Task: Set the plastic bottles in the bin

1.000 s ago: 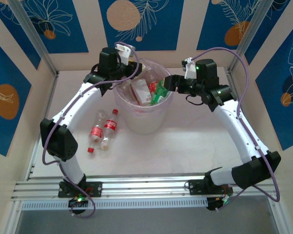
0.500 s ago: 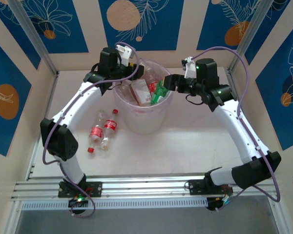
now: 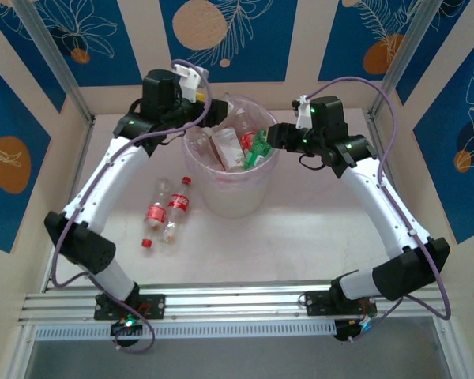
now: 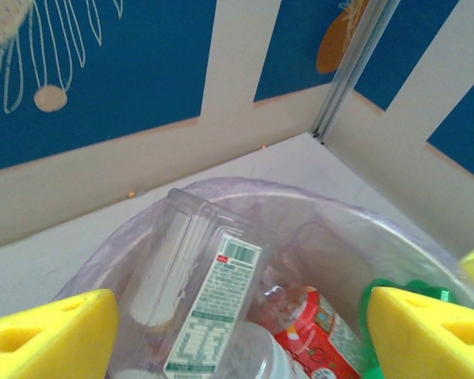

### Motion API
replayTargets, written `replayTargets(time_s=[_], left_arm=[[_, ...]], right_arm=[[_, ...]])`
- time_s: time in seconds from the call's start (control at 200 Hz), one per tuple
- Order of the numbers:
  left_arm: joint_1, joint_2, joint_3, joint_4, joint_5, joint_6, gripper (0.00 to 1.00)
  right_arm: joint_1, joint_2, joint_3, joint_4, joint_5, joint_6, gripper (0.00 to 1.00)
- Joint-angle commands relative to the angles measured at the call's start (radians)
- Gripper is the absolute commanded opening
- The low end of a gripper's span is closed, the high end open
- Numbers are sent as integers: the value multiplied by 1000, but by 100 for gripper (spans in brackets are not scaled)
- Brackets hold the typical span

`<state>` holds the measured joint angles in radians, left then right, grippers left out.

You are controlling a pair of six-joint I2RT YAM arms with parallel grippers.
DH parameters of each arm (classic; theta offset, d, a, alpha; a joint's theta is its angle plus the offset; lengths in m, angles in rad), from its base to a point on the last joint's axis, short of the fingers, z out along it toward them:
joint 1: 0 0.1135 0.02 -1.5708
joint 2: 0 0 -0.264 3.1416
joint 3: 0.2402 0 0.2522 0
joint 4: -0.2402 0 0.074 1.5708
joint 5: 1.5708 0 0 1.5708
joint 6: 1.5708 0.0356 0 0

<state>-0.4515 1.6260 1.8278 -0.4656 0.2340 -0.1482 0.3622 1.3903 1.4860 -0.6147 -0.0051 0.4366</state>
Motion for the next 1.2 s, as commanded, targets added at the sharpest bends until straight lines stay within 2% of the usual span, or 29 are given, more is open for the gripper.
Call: replayTargets(time_s=[0.0, 0.19, 0.36, 0.47, 0.575, 0.755, 0.915, 1.195], left_arm=[[16, -81, 36, -138, -35, 18, 83], [100, -234, -117, -288, -72, -1, 83], [303, -385, -353, -389, 27, -58, 84], [383, -438, -479, -477, 13, -70, 84], [414, -446, -613, -483, -29, -76, 84], [428, -368, -765, -400, -17, -97, 84], [429, -277, -796, -317, -78, -91, 86], [428, -182, -809, -242, -87, -125, 85]], right_arm=[[11, 15, 23, -7, 15, -14, 52], [11, 16, 22, -2, 10, -18, 47], [8, 13, 23, -2, -4, -22, 45], [7, 5, 22, 2, -15, -18, 45], [6, -2, 14, 10, -14, -9, 45], [4, -3, 12, 3, -16, -12, 46], [0, -9, 9, -2, -21, -9, 45], [0, -17, -16, 19, -24, 28, 45]])
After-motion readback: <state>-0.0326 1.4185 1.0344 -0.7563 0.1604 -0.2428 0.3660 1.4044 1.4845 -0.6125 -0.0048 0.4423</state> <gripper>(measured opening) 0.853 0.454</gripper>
